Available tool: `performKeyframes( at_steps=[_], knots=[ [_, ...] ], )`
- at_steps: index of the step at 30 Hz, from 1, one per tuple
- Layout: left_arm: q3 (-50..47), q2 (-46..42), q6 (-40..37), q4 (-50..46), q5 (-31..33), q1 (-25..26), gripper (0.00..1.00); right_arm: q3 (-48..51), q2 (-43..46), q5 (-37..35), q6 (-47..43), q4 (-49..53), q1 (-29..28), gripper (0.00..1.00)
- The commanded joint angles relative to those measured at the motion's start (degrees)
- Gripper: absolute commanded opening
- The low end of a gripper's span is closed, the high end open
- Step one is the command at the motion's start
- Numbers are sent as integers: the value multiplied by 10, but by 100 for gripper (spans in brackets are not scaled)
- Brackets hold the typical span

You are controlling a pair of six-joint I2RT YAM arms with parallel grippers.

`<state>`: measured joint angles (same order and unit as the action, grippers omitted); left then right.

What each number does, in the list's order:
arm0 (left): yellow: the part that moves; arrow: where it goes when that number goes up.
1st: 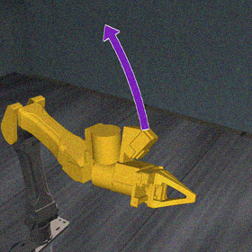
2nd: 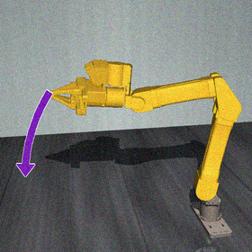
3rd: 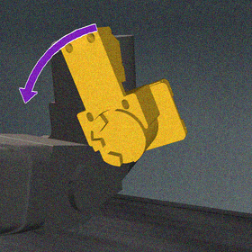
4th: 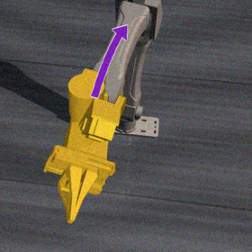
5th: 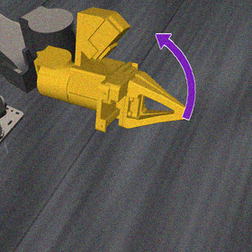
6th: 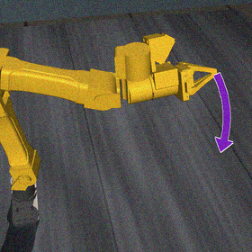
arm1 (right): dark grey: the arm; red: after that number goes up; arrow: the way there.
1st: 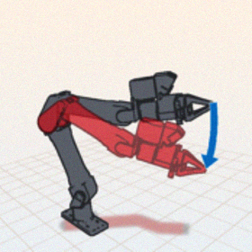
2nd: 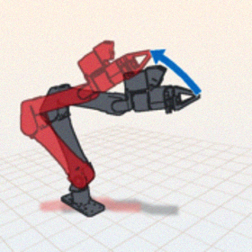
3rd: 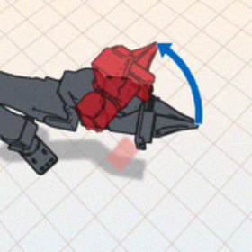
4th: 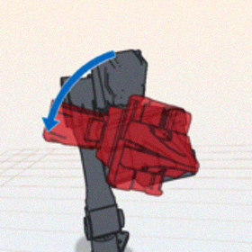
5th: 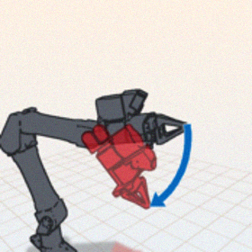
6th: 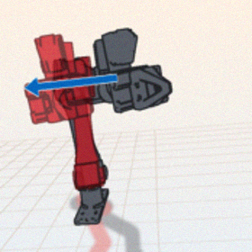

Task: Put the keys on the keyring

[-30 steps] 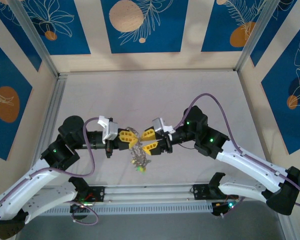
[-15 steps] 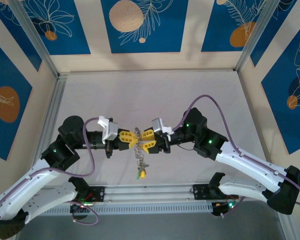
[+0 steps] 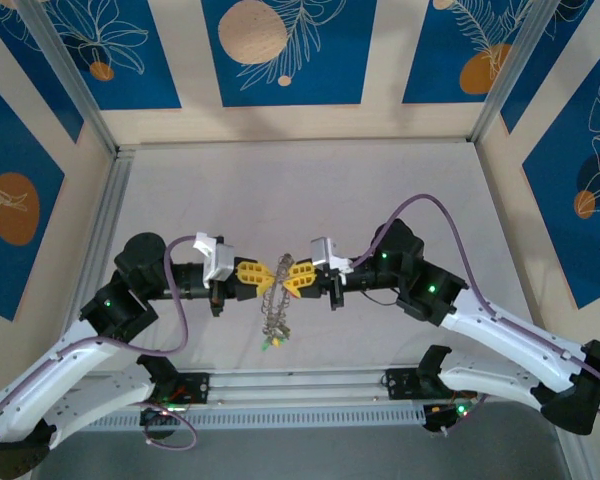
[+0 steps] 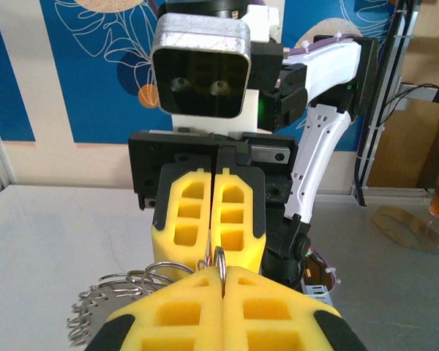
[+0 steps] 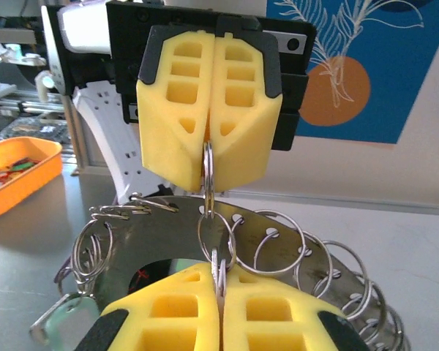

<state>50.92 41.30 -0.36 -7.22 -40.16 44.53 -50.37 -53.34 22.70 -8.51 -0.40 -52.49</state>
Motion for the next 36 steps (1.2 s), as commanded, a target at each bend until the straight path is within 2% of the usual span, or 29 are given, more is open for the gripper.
performKeyframes(
  at_steps=[1, 9, 15, 26, 33, 36],
  knots=[
    [6, -19, -4, 27, -5, -5, 0, -11, 13, -59, -23, 50, 1, 5],
    [6, -9, -32, -7, 31, -5, 0, -15, 38, -40, -27, 46, -7, 4],
    [-2, 15, -56, -20, 59, -6, 0, -37, 15, -39, -48, 59, -9, 0],
    [-2, 42, -72, -80, 169, -17, 0, -72, -78, -133, -31, 90, -6, 0],
    [8, 59, -64, -119, 211, -40, 0, -56, -98, -181, -8, 75, 7, 4],
    [14, 76, -64, -128, 212, -53, 0, -54, -118, -160, 35, 69, 34, 14]
  ],
)
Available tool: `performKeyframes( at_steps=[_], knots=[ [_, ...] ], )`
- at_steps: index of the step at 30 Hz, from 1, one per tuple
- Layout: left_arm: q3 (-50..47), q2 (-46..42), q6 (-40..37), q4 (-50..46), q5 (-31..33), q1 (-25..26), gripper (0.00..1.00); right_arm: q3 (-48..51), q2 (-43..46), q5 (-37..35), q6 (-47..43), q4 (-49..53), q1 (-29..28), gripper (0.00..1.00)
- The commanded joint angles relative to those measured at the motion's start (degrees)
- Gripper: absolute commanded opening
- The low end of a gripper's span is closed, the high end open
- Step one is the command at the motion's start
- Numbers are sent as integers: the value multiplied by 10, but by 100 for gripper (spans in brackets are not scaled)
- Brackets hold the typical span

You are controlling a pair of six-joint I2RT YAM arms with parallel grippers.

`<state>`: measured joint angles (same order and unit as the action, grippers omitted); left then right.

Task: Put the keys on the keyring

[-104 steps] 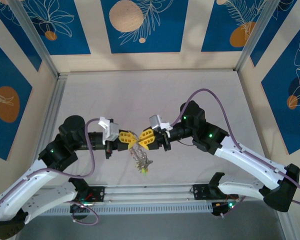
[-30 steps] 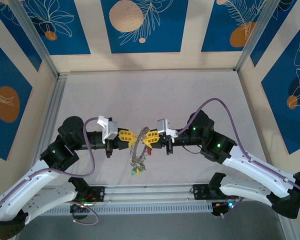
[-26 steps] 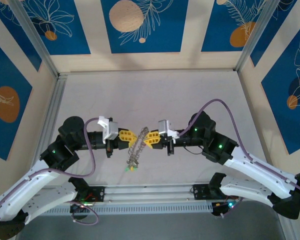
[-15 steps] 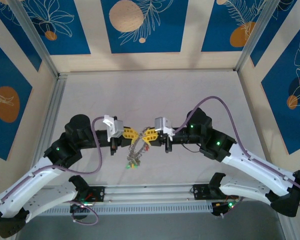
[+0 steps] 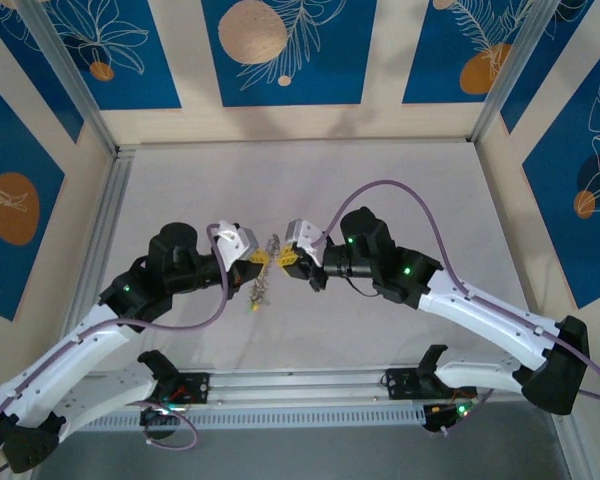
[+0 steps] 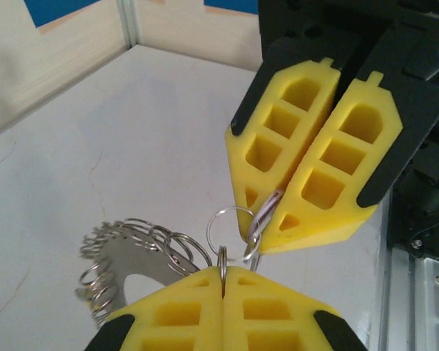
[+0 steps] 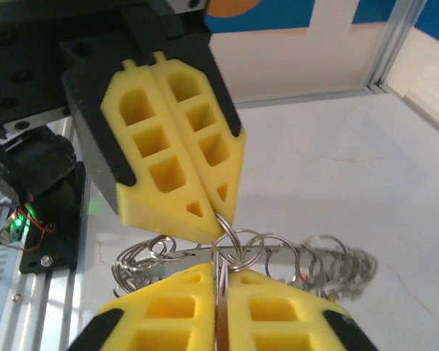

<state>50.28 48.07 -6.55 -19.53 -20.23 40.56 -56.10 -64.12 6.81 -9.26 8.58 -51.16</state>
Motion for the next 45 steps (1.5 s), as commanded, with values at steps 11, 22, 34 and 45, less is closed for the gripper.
performKeyframes(
  at_steps=[11, 22, 34, 45],
  knots=[
    [56, 62, -6, -64, -3, -88, 0, 65, -3, 4, 107, -72, 65, 48],
    [143, 132, 4, -205, 173, -89, 0, 178, 160, -64, 175, -112, 160, 60],
    [180, 323, 15, -86, 131, -88, 0, 223, 216, -84, 196, -120, 213, 64],
    [274, 506, 36, -10, 88, -83, 0, 239, 203, -70, 208, -139, 235, 65]
  ],
)
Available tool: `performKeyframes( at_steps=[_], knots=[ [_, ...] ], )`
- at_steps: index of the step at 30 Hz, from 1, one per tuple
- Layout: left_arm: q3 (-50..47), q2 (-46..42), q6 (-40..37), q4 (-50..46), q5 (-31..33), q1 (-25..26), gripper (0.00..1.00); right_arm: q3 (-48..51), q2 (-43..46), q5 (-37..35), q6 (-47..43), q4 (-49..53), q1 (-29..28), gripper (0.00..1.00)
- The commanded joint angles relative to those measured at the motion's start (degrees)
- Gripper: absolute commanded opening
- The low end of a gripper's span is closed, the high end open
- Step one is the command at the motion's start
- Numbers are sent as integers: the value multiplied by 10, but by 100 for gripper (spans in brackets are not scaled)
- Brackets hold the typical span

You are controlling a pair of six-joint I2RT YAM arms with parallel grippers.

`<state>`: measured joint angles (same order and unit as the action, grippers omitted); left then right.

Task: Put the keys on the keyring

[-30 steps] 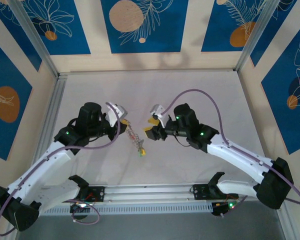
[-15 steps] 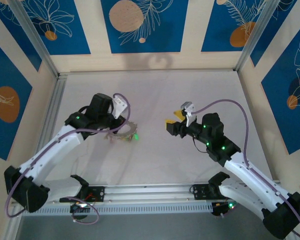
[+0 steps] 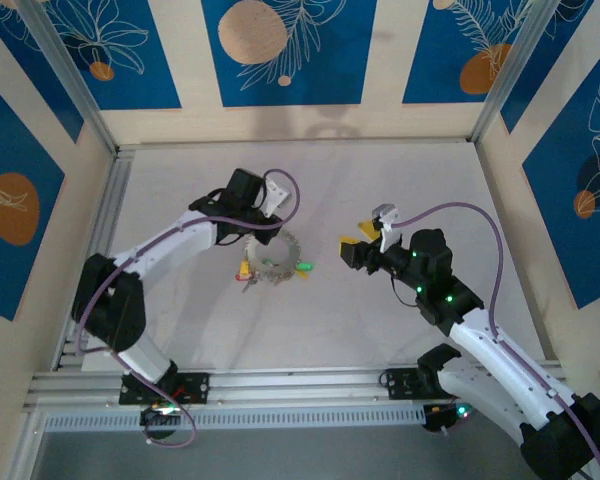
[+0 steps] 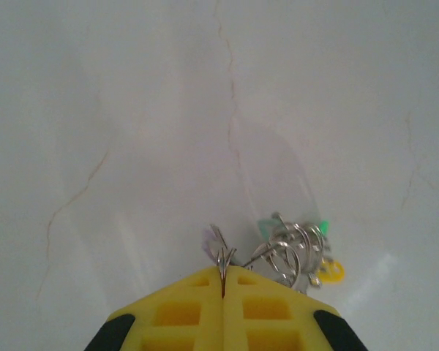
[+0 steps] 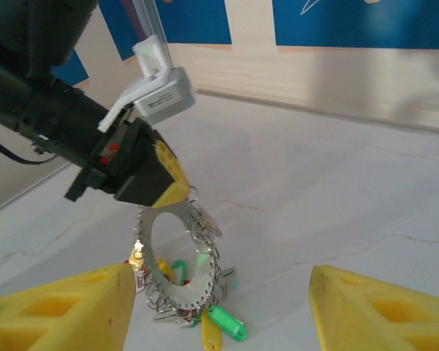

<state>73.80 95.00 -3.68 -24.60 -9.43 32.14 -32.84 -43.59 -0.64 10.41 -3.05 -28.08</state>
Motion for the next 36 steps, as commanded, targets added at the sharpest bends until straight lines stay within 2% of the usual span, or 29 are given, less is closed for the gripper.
performKeyframes(
  at_steps=[1, 7, 11, 13, 16, 17, 18, 21, 22, 23, 24, 25, 30, 32, 36],
  knots=[
    [57, 61, 6, 38, -20, 1, 0, 6, -4, 7, 12, -25, 5, 65],
    [144, 178, 10, 27, -38, 1, 0, 9, -4, 4, 9, -21, 12, 65],
    [164, 225, 17, 32, -38, 0, 3, 9, -4, 0, 3, -21, 18, 65],
    [169, 236, 19, 34, -39, 1, 3, 9, -4, -6, -1, -20, 18, 66],
    [163, 226, 23, 36, -39, 0, 9, 5, -4, -13, -5, -7, 21, 67],
    [158, 213, 23, 35, -38, 0, 13, 3, -2, -17, -8, -1, 21, 77],
    [151, 196, 22, 35, -35, 0, 16, 4, 1, -23, -12, 3, 21, 99],
    [115, 130, 22, 35, -31, -3, 34, 7, 15, -48, -15, 14, 27, 99],
    [97, 104, 24, 36, -31, -4, 46, 12, 20, -56, -13, 13, 30, 99],
    [75, 76, 28, 41, -27, -3, 64, 16, 23, -64, -9, 10, 34, 99],
    [51, 52, 32, 50, -24, -4, 95, 20, 24, -76, -5, 7, 37, 99],
    [16, 21, 36, 68, -21, -5, 100, 24, 24, -86, 2, 5, 40, 99],
    [-201, -157, 91, 194, 49, -23, 100, 40, 12, -104, 22, -11, 57, 99],
    [-294, -247, 128, 245, 115, -30, 100, 50, -4, -123, 23, -26, 65, 99],
    [-421, -383, 190, 274, 266, -43, 100, 75, -41, -182, 36, -64, 90, 99]
  ],
)
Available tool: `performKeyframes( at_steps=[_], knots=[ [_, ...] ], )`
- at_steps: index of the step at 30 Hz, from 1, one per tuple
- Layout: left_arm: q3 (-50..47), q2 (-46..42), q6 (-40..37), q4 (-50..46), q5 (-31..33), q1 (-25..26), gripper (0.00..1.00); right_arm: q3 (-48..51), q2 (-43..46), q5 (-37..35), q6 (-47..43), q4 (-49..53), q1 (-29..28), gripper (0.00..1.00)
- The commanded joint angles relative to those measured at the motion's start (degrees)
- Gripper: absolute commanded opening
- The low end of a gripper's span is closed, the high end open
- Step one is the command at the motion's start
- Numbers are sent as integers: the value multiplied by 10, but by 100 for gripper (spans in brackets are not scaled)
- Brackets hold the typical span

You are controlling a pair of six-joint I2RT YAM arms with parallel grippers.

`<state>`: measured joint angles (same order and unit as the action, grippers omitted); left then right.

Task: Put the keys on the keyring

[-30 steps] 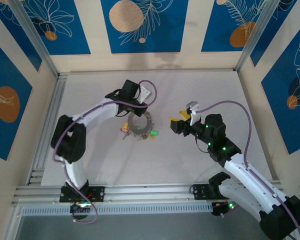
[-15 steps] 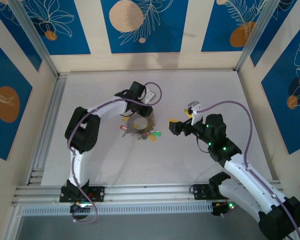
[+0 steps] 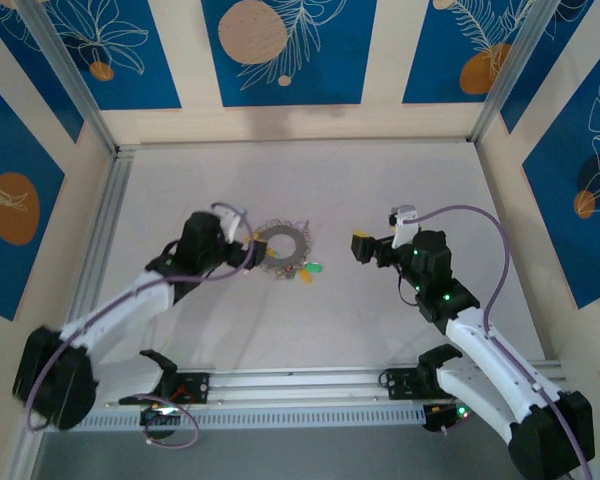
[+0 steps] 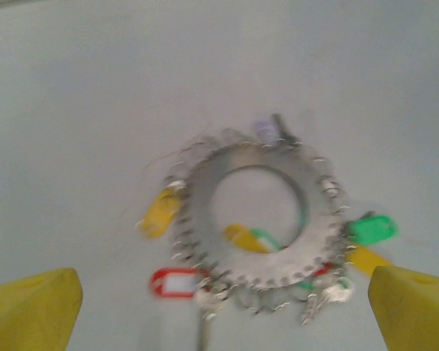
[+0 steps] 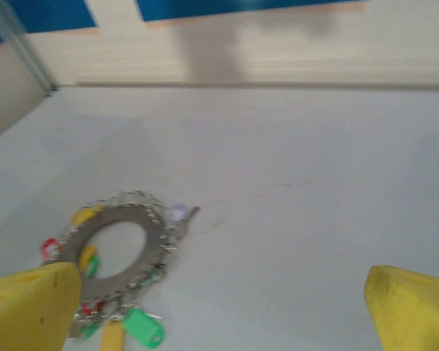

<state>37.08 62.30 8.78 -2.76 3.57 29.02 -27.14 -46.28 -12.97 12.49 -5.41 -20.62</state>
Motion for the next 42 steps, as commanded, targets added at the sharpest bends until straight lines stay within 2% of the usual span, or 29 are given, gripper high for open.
performKeyframes(
  at_steps=[1, 5, 6, 7, 8, 12, 16, 20, 22, 24, 25, 26, 28, 30, 31, 32, 33, 34, 35, 37, 38, 42],
  knots=[
    [-69, -72, 75, 48, 155, -26, 100, 33, -22, -60, 9, -65, 27, 99],
    [-97, -67, 61, 39, 237, -53, 100, 81, -67, -45, 1, -175, 71, 99],
    [-101, -60, 63, 44, 259, -56, 100, 67, -75, -19, 7, -155, 85, 99],
    [-99, -54, 67, 47, 271, -61, 100, 59, -94, 45, -15, -160, 100, 99],
    [-101, -47, 61, 63, 278, -63, 100, 48, -115, 80, -32, -167, 107, 99],
    [-107, -5, -13, 173, 328, -64, 100, 14, -174, 56, -62, -171, 109, 99],
    [-127, 76, -116, 351, 358, -94, 100, 22, -231, 25, -97, -198, 120, 99],
    [-149, 177, -154, 487, 333, -121, 100, 49, -284, 33, -84, -294, 126, 99],
    [-149, 223, -172, 542, 336, -122, 100, 33, -304, 25, -103, -291, 125, 99],
    [-163, 251, -166, 593, 282, -142, 100, 23, -323, 15, -120, -304, 126, 99],
    [-161, 256, -159, 600, 277, -152, 100, 22, -333, 12, -131, -317, 126, 99],
    [-154, 240, -137, 553, 248, -164, 100, 28, -346, 12, -139, -345, 128, 99],
    [-160, 243, -121, 562, 192, -193, 100, 27, -376, -14, -123, -382, 136, 99],
    [-159, 247, -111, 545, 129, -212, 100, 28, -377, 33, -97, -372, 170, 99],
    [-169, 278, -116, 596, 115, -219, 100, 38, -394, 44, -81, -405, 185, 99],
    [-174, 285, -112, 627, 120, -221, 100, 45, -414, 44, -64, -438, 197, 99],
    [-159, 263, -96, 554, 105, -230, 100, 44, -417, 47, -58, -447, 200, 99],
    [-160, 265, -94, 554, 92, -237, 100, 34, -405, 46, -62, -403, 200, 99],
    [-168, 279, -100, 598, 92, -238, 100, 40, -413, 46, -63, -426, 199, 99],
    [-165, 268, -95, 569, 92, -237, 100, 35, -409, 46, -62, -408, 199, 99],
    [-169, 274, -99, 593, 98, -237, 100, 38, -413, 45, -63, -424, 199, 99],
    [-168, 270, -95, 584, 100, -237, 100, 39, -409, 44, -64, -418, 199, 99]
  ],
)
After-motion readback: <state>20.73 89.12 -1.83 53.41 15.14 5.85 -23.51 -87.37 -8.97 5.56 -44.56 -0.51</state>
